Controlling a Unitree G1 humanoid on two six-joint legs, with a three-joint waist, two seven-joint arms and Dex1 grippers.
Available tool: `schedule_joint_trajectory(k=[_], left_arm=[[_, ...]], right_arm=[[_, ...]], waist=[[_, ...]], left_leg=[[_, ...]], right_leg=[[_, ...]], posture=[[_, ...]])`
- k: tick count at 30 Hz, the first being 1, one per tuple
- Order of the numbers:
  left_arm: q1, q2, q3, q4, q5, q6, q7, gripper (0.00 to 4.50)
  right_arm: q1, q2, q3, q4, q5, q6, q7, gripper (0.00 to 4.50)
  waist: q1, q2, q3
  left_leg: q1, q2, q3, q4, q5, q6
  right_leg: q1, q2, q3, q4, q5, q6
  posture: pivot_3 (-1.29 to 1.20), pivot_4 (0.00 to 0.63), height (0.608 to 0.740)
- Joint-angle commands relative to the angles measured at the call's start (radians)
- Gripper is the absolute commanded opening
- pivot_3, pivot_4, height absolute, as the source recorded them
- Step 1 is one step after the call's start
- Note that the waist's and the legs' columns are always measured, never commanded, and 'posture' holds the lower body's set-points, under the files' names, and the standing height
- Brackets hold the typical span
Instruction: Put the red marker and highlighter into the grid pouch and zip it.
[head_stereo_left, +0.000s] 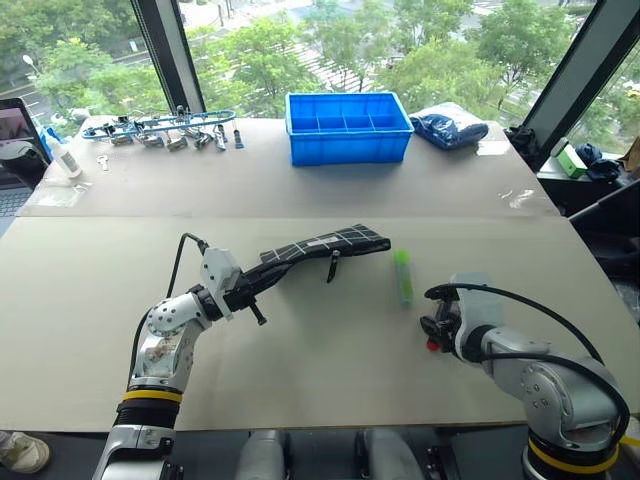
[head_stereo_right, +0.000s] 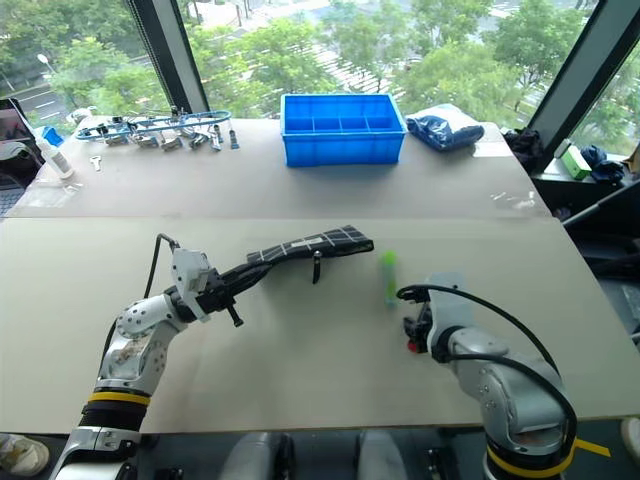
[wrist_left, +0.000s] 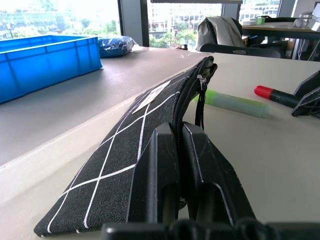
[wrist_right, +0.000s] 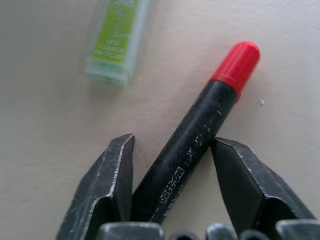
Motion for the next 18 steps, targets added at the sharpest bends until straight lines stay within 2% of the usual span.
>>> schedule_joint_trajectory(k=[1, 3, 12, 15, 18], left_arm=[[-0.013, 0.001, 0.011, -0.021, -0.011, -0.019, 0.003, 0.0], [-0.015, 0.001, 0.012, -0.02, -0.012, -0.018, 0.004, 0.0], [-0.013, -0.001, 0.009, -0.023, -0.01, -0.018, 0.007, 0.0], [-0.017, -0.003, 0.007, -0.018, -0.01, -0.017, 0.006, 0.0], [-0.022, -0.003, 0.004, -0.012, -0.009, -0.016, 0.005, 0.0]], right_arm=[[-0.036, -0.034, -0.011, 0.026, -0.029, 0.014, -0.004, 1.17], [-0.066, -0.046, -0.027, 0.051, -0.041, 0.014, -0.001, 0.52], [-0.209, -0.137, -0.056, 0.179, -0.083, -0.101, 0.048, 0.48], [-0.245, -0.261, 0.025, 0.183, -0.115, -0.367, 0.143, 0.48], [-0.219, -0.411, 0.133, 0.153, -0.196, -0.725, 0.285, 0.48]], waist=[[0.0, 0.0, 0.0], [0.0, 0.0, 0.0], [-0.004, 0.0, 0.0], [-0.004, 0.001, 0.001], [-0.005, 0.002, 0.001]], left_leg=[[0.0, 0.0, 0.0, 0.0, 0.0, 0.0], [0.0, 0.0, 0.0, 0.0, 0.0, 0.0], [0.0, -0.001, 0.0, 0.0, 0.0, 0.0], [0.0, 0.0, 0.0, -0.001, 0.0, 0.0], [0.0, -0.001, 0.0, 0.0, 0.0, 0.001]], right_leg=[[0.0, 0.0, 0.0, 0.0, 0.0, 0.0], [0.0, 0.0, 0.0, 0.0, 0.0, 0.0], [-0.001, 0.0, 0.0, 0.0, 0.0, 0.0], [-0.001, 0.0, 0.0, 0.0, 0.0, 0.0], [-0.001, 0.0, 0.002, 0.0, 0.0, 0.001]], posture=[[0.0, 0.15, 0.74], [0.0, 0.15, 0.74], [0.0, 0.15, 0.74], [0.0, 0.15, 0.74], [0.0, 0.15, 0.74]])
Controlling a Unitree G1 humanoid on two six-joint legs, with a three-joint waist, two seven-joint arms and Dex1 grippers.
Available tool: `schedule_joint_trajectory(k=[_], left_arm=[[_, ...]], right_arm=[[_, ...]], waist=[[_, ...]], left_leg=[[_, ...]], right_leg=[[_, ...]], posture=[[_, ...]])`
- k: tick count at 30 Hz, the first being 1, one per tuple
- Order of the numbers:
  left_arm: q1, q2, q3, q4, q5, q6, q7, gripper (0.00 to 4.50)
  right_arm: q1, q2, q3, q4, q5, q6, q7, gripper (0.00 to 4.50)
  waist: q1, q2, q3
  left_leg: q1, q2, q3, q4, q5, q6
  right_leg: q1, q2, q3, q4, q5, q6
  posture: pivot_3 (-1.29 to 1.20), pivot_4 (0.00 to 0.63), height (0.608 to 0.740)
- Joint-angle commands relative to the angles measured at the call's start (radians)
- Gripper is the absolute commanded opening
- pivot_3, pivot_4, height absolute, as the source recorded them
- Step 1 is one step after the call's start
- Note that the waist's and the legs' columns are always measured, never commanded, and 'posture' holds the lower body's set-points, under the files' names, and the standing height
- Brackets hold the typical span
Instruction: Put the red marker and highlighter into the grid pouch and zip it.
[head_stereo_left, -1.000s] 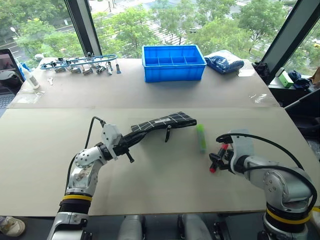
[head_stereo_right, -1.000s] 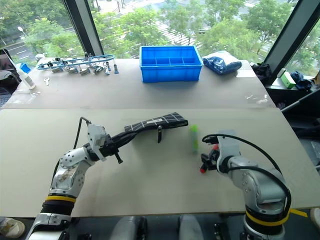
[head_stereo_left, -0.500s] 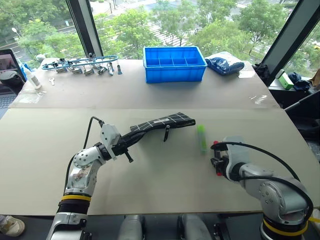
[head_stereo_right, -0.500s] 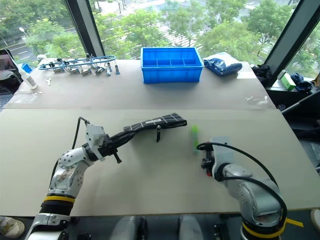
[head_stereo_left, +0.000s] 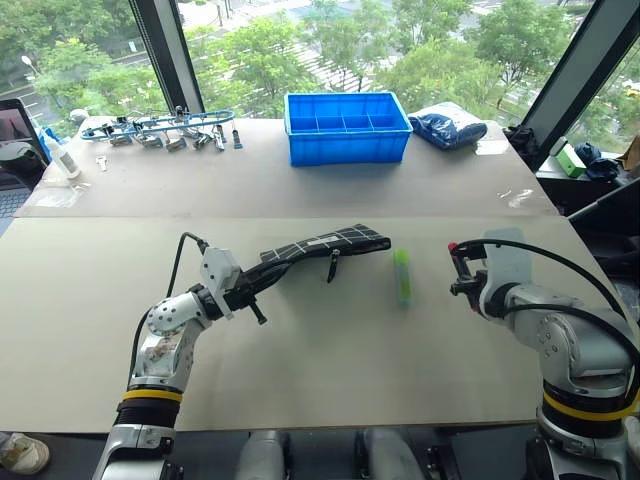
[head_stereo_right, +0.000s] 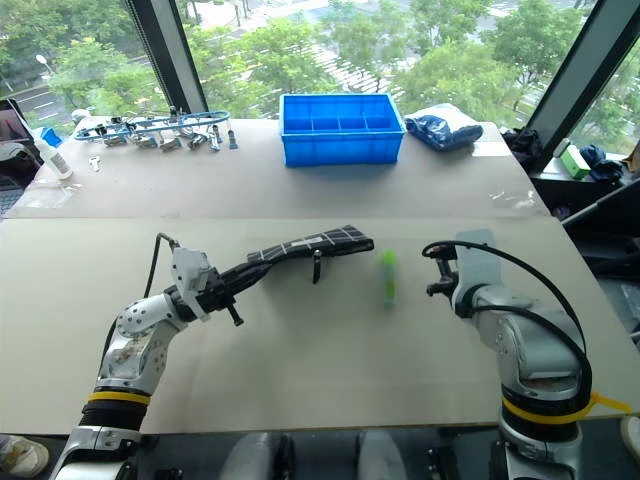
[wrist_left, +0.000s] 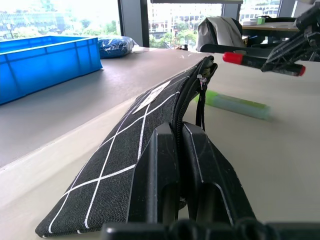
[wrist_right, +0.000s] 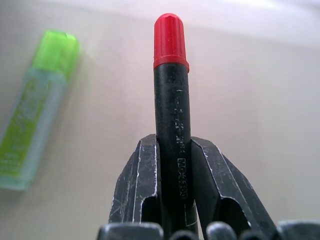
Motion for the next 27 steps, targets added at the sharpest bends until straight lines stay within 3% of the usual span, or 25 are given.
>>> schedule_joint_trajectory(k=[1, 6, 11, 20, 27], left_arm=[[-0.02, -0.002, 0.005, -0.009, -0.01, -0.016, -0.002, 0.0], [-0.027, -0.002, 0.001, -0.002, -0.008, -0.017, -0.006, 0.0], [-0.03, -0.001, 0.002, -0.002, -0.008, -0.017, -0.009, 0.0], [-0.025, -0.003, -0.001, -0.013, -0.009, -0.014, -0.009, 0.0], [-0.029, -0.004, 0.0, -0.012, -0.01, -0.013, -0.007, 0.0]], right_arm=[[0.031, -0.169, 0.119, -0.071, -0.11, -0.48, 0.19, 0.48], [0.106, -0.344, 0.211, 0.006, -0.275, -0.959, 0.354, 0.48], [0.087, -0.38, 0.278, 0.091, -0.394, -1.169, 0.422, 0.48], [-0.027, -0.273, 0.362, 0.256, -0.658, -1.281, 0.379, 0.48], [-0.037, -0.234, 0.36, 0.296, -0.711, -1.325, 0.401, 0.48]], waist=[[0.0, 0.0, 0.0], [-0.001, 0.0, 0.0], [0.0, -0.001, 0.0], [0.0, -0.001, 0.0], [0.005, -0.001, 0.0]], left_leg=[[0.0, 0.0, 0.0, 0.0, 0.0, 0.0], [0.0, 0.0, -0.001, 0.0, 0.0, 0.0], [0.001, 0.0, 0.001, 0.002, 0.0, 0.0], [0.001, 0.0, 0.002, 0.001, 0.0, -0.001], [0.001, 0.0, 0.005, 0.002, 0.0, -0.001]], right_leg=[[0.0, 0.0, 0.0, 0.0, 0.0, 0.0], [0.001, 0.001, 0.0, -0.002, 0.0, 0.001], [0.002, 0.0, 0.001, -0.002, 0.0, 0.002], [0.001, 0.0, 0.001, -0.001, 0.0, 0.002], [0.001, 0.0, 0.001, -0.001, 0.0, 0.002]], posture=[[0.0, 0.15, 0.74], [0.0, 0.15, 0.74], [0.0, 0.15, 0.74], [0.0, 0.15, 0.74], [0.0, 0.15, 0.74]])
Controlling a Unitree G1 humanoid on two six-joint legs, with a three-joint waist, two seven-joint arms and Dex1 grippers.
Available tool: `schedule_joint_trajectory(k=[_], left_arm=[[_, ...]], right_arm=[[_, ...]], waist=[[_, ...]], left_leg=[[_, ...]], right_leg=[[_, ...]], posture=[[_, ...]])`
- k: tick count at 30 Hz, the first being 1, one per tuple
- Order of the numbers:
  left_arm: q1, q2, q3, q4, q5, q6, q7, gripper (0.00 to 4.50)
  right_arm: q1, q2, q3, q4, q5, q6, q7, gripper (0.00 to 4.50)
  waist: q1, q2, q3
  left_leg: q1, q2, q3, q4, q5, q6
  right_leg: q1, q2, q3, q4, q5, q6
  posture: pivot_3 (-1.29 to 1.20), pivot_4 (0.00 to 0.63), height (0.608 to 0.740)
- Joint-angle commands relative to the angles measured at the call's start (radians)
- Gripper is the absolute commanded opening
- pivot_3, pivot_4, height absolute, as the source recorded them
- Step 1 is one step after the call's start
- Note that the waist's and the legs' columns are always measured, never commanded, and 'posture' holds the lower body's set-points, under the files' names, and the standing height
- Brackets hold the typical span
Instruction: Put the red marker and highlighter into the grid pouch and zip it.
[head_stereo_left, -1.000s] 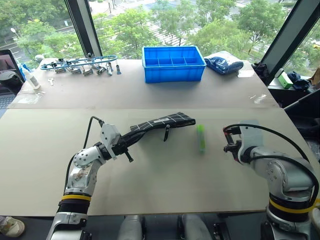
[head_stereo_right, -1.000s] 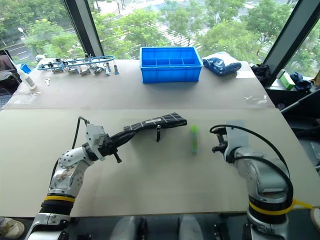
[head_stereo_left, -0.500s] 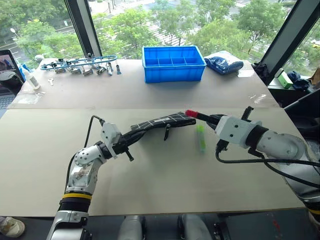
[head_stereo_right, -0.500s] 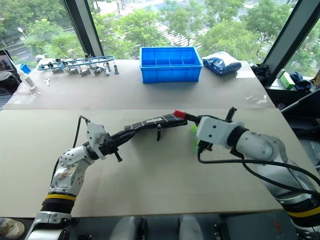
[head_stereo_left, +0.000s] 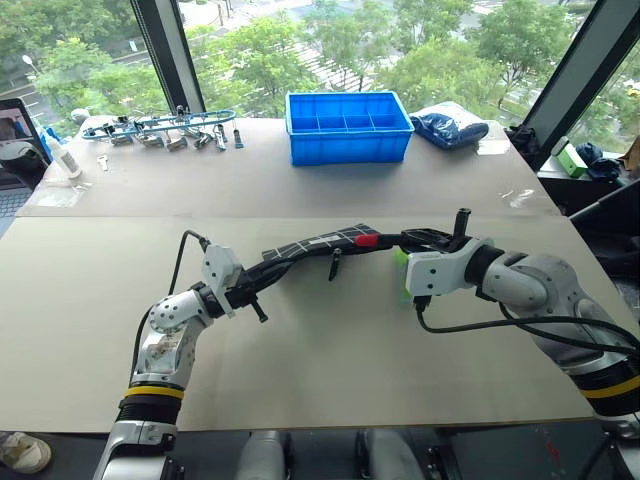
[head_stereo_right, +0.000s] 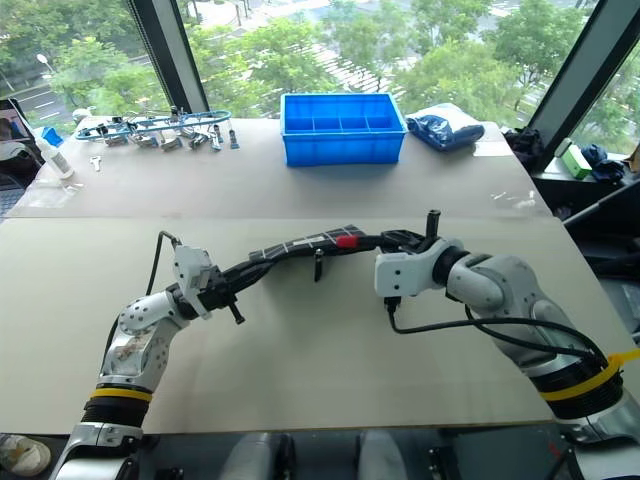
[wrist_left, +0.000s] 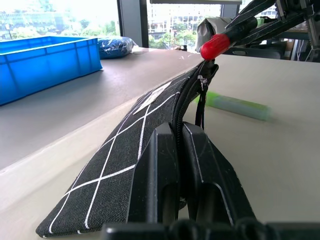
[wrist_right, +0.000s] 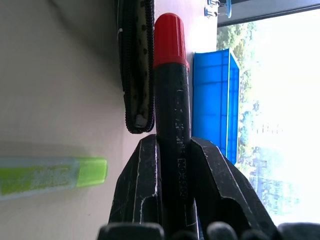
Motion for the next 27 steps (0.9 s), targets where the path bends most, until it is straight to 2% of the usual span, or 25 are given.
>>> schedule_joint_trajectory(k=[1, 15, 22, 27], left_arm=[[-0.014, -0.001, 0.004, -0.028, -0.011, -0.013, 0.0, 0.0], [-0.018, -0.001, 0.01, -0.019, -0.015, -0.015, -0.001, 0.0], [-0.021, -0.002, 0.007, -0.018, -0.014, -0.014, -0.004, 0.0], [-0.022, -0.001, 0.006, -0.019, -0.012, -0.015, -0.005, 0.0]], right_arm=[[-0.008, 0.004, -0.028, -0.009, -0.019, -0.036, 0.006, 0.48], [0.069, -0.023, -0.125, -0.043, -0.016, -0.033, 0.048, 0.48], [0.052, 0.019, -0.099, 0.005, -0.079, -0.023, 0.021, 0.48], [0.024, 0.046, -0.118, 0.016, -0.069, -0.014, 0.033, 0.48]], waist=[[0.0, 0.0, 0.0], [0.002, 0.0, 0.0], [0.001, 0.0, 0.0], [0.002, 0.0, 0.0]], left_leg=[[0.0, 0.0, 0.001, 0.0, 0.0, 0.0], [0.001, 0.0, 0.006, 0.0, 0.0, 0.0], [0.002, 0.001, 0.007, 0.0, 0.0, 0.0], [0.001, 0.0, 0.007, 0.0, 0.0, 0.0]], right_leg=[[0.0, 0.0, 0.0, 0.0, 0.0, 0.0], [0.0, 0.0, 0.0, 0.0, 0.0, 0.0], [0.0, 0.0, 0.001, 0.001, 0.0, 0.0], [0.0, 0.0, 0.001, 0.001, 0.0, 0.0]], posture=[[0.0, 0.15, 0.74], [0.0, 0.15, 0.74], [0.0, 0.15, 0.74], [0.0, 0.15, 0.74]])
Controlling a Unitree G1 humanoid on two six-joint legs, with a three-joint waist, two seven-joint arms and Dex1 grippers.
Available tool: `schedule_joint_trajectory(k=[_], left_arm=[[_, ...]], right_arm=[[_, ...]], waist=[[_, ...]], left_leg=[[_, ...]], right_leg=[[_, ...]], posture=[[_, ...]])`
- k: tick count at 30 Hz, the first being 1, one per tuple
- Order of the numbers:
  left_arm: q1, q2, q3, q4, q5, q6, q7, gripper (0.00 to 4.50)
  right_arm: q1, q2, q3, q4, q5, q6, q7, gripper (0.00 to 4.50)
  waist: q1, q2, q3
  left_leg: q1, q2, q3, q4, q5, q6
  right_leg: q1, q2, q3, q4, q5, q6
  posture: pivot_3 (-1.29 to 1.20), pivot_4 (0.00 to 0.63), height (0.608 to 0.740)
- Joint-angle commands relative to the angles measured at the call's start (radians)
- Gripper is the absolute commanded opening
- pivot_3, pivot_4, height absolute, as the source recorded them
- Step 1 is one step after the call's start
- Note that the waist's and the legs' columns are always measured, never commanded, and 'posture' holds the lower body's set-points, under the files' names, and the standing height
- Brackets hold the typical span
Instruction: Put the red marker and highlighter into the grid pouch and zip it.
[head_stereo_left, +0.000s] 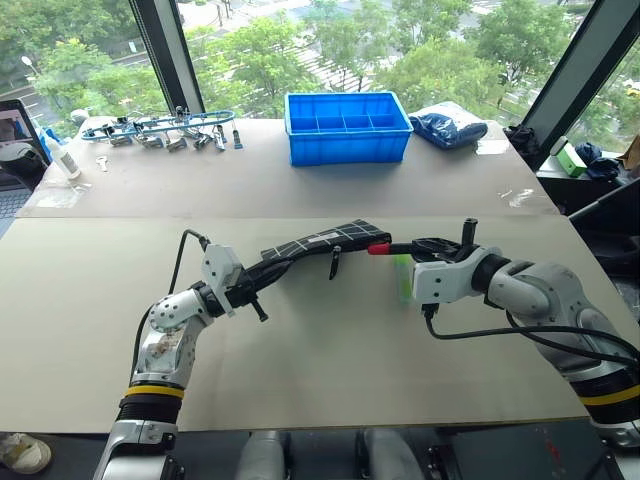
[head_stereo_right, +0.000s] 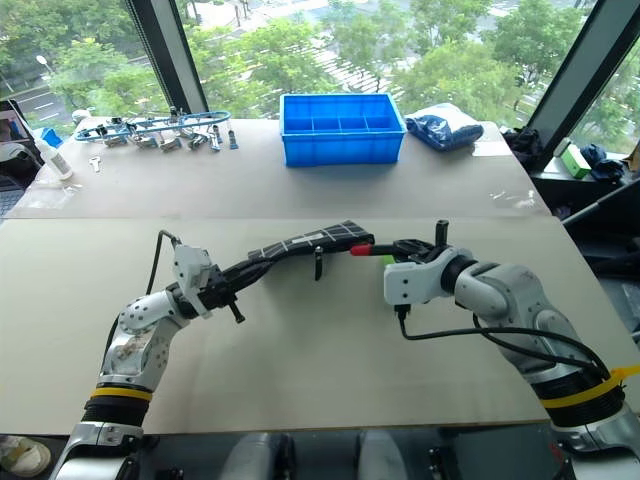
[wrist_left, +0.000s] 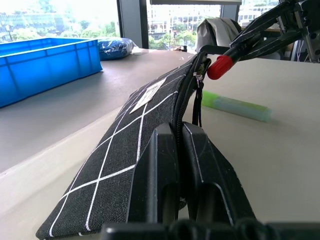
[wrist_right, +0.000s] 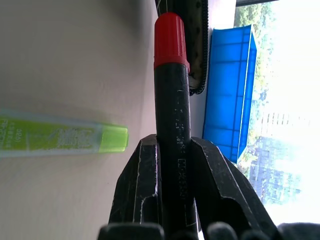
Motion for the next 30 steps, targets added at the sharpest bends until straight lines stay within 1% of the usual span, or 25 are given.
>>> schedule_joint_trajectory(k=[1, 9, 16, 22, 26, 30], left_arm=[[-0.018, 0.0, 0.005, -0.019, -0.012, -0.015, -0.004, 0.0], [-0.017, 0.005, 0.009, -0.017, -0.013, -0.016, -0.007, 0.0], [-0.019, 0.006, 0.007, -0.022, -0.013, -0.014, -0.009, 0.0], [-0.019, 0.007, 0.006, -0.024, -0.013, -0.011, -0.01, 0.0], [-0.019, 0.006, 0.005, -0.026, -0.014, -0.009, -0.01, 0.0], [-0.018, 0.003, 0.004, -0.026, -0.013, -0.01, -0.008, 0.0]], right_arm=[[-0.03, 0.002, -0.047, -0.02, 0.018, 0.013, 0.0, 0.48], [-0.001, 0.007, -0.088, -0.067, 0.101, 0.026, 0.051, 0.48], [-0.007, 0.013, -0.056, -0.031, 0.044, 0.01, 0.026, 0.48], [-0.044, 0.029, -0.02, 0.012, -0.022, 0.005, 0.012, 0.48], [-0.094, 0.084, 0.014, 0.03, -0.053, 0.026, 0.012, 0.48], [-0.111, 0.118, 0.038, 0.023, -0.067, 0.015, 0.018, 0.48]], waist=[[0.0, 0.0, 0.0], [0.002, 0.0, 0.0], [0.003, 0.0, 0.0], [0.002, 0.0, 0.0], [0.0, 0.0, 0.0], [0.0, 0.0, 0.0]], left_leg=[[0.0, 0.0, 0.0, 0.0, 0.0, 0.0], [0.0, 0.0, 0.0, 0.0, 0.0, 0.0], [0.0, 0.0, 0.0, 0.0, 0.0, 0.0], [0.0, 0.0, 0.001, 0.0, 0.0, 0.0], [0.001, 0.0, 0.001, 0.0, 0.0, 0.0], [0.0, 0.0, 0.001, 0.0, 0.0, 0.0]], right_leg=[[0.0, 0.0, 0.0, 0.0, 0.0, 0.0], [0.0, 0.0, 0.0, 0.0, 0.0, 0.0], [0.0, 0.0, 0.0, 0.0, 0.0, 0.0], [0.0, 0.0, 0.0, 0.0, 0.0, 0.0], [0.0, 0.0, 0.0, 0.0, 0.0, 0.0], [0.0, 0.0, 0.0, 0.001, 0.0, 0.0]], posture=[[0.0, 0.15, 0.74], [0.0, 0.15, 0.74], [0.0, 0.15, 0.74], [0.0, 0.15, 0.74], [0.0, 0.15, 0.74], [0.0, 0.15, 0.74]])
